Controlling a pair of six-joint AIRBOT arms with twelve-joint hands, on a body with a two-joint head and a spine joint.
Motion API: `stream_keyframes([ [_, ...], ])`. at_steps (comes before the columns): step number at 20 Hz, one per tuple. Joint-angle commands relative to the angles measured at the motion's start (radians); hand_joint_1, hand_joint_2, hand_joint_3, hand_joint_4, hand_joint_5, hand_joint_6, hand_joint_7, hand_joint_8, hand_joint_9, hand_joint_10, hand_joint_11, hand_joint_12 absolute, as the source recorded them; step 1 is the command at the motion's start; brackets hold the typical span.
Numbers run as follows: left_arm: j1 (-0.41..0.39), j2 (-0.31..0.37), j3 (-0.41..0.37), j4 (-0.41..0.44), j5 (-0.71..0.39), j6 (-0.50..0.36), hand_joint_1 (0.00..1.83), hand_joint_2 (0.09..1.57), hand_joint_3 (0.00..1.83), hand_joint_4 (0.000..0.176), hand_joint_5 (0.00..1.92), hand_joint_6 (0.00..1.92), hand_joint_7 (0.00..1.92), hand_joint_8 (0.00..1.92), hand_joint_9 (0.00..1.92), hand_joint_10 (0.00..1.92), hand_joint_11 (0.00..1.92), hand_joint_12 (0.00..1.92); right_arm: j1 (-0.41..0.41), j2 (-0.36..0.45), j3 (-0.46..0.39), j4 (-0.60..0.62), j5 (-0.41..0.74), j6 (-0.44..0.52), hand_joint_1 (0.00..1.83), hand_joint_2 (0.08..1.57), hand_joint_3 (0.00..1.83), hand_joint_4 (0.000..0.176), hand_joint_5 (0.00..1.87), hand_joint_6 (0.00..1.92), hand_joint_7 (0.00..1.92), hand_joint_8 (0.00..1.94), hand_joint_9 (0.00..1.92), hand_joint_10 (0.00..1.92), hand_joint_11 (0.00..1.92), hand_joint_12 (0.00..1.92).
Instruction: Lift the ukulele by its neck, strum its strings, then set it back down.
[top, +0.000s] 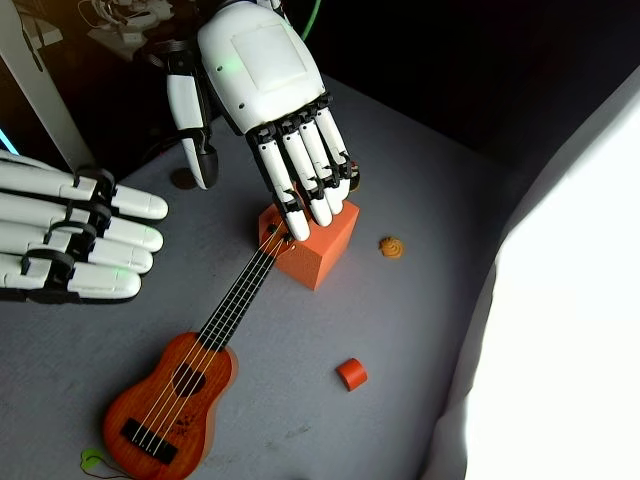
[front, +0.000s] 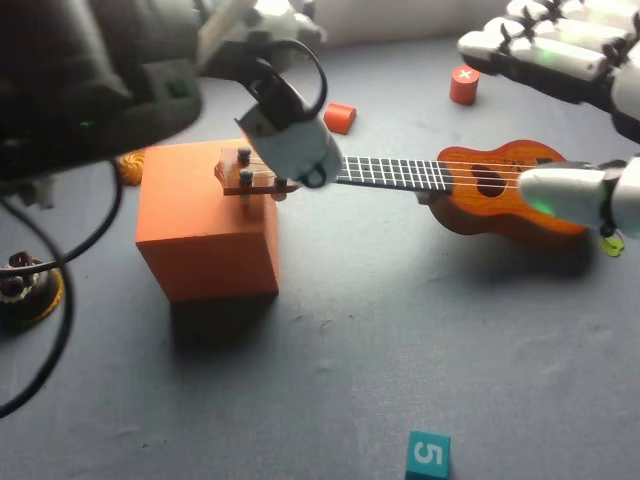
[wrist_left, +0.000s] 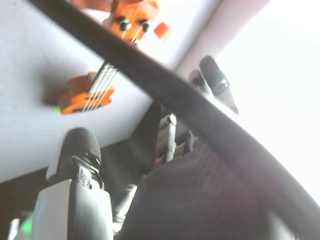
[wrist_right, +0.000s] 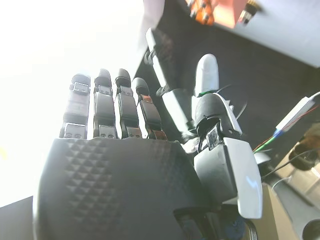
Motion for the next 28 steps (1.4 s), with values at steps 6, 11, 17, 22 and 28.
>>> stream_keyframes([
  [6,0.087,-0.099,0.049,0.195,-0.064,-0.13,0.96,1.06,0.0,0.031,0.0,0.0,0.0,0.0,0.0,0.0,0.0,0.0,-0.012,0.016,0.06,-0.004,0.176,0.072,0.13,1.34,0.0,0.0,0.06,0.03,0.11,0.0,0.09,0.04,0.0,0.09],
  [11,0.151,-0.19,0.089,0.267,-0.078,-0.178,0.96,1.08,0.0,0.0,0.0,0.0,0.0,0.0,0.0,0.0,0.0,0.0,-0.001,0.003,0.083,0.028,0.178,0.08,0.17,1.33,0.0,0.0,0.07,0.03,0.12,0.01,0.1,0.03,0.0,0.19],
  [17,0.201,-0.271,0.136,0.336,-0.068,-0.226,0.97,1.07,0.0,0.0,0.0,0.0,0.0,0.0,0.0,0.0,0.0,0.0,0.018,-0.004,0.093,0.042,0.175,0.135,0.05,1.36,0.01,0.0,0.04,0.01,0.09,0.01,0.04,0.01,0.0,0.0],
  [22,0.247,-0.32,0.164,0.394,-0.03,-0.274,0.96,1.07,0.0,0.0,0.0,0.0,0.0,0.0,0.0,0.0,0.0,0.0,0.032,-0.014,0.093,0.033,0.172,0.139,0.1,1.35,0.0,0.0,0.03,0.01,0.11,0.01,0.04,0.01,0.0,0.0],
  [28,0.29,-0.349,0.199,0.452,-0.021,-0.318,1.04,1.05,0.0,0.001,0.0,0.0,0.0,0.0,0.0,0.0,0.0,0.0,0.035,-0.016,0.093,0.033,0.168,0.15,0.16,1.33,0.0,0.0,0.06,0.02,0.11,0.01,0.05,0.01,0.0,0.0],
])
